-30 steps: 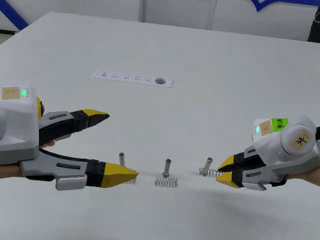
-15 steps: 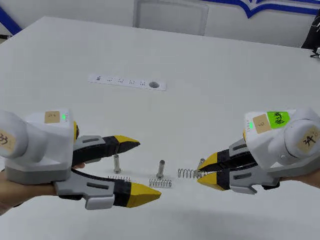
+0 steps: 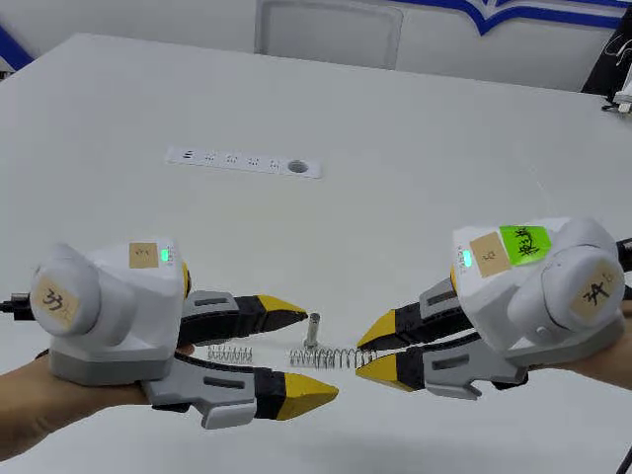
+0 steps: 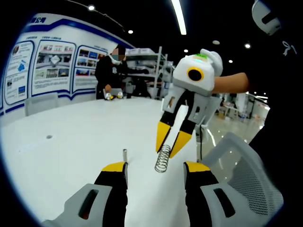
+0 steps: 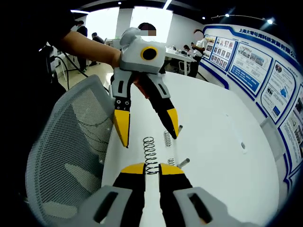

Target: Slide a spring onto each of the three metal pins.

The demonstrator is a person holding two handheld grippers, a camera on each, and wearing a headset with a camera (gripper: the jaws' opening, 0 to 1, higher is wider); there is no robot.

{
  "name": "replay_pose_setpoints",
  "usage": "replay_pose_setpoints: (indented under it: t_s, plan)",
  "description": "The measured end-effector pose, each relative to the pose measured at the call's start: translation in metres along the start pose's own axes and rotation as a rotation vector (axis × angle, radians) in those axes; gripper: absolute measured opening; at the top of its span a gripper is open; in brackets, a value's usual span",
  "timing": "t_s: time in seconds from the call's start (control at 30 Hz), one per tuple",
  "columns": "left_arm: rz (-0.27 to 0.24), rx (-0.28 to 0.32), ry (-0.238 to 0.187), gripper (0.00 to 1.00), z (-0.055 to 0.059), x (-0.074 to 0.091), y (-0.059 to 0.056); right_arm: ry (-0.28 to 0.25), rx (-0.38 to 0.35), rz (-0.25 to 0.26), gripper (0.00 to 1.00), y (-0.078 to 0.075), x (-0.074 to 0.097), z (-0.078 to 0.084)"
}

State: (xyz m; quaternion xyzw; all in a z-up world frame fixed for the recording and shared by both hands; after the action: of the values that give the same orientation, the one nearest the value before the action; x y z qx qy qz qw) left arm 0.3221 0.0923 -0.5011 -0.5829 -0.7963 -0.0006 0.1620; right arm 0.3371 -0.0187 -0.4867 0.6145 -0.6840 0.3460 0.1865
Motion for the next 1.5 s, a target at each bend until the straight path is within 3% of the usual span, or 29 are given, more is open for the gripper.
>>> replay_pose_setpoints:
  t_s: [0.57,0.8,1.17,1.5]
  plan:
    - [0.060,0.004,-0.007,0.14,-0.002,-0.004,-0.009,-0.019,0.011,-0.025,0.11,0.004,-0.001,-0.007]
    - [0.067,-0.019,0.022,0.13,0.001,-0.005,-0.012,-0.035,0.019,-0.036,0.11,0.006,0.000,-0.013]
    - [0.076,-0.078,0.015,0.10,-0.004,-0.002,-0.015,-0.063,0.062,-0.026,0.12,0.005,0.005,-0.017]
    - [0.092,-0.078,0.023,0.10,-0.006,-0.003,-0.016,-0.071,0.060,-0.030,0.14,0.002,0.005,-0.010]
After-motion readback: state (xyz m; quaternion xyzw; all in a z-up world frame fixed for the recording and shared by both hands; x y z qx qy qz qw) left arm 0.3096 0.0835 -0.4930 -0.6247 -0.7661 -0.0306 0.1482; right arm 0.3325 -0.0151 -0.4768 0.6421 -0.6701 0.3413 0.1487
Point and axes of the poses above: the centre of the closed fingertips' face, and the gripper's own axes: x roughly backward along the fingers, y roughly to its left, z roughly out of its underside, the point moved 6 cm from there along x, roughly backward along the fingers, and after that the axes turned 6 degrees about z, right-handed, at the moved point
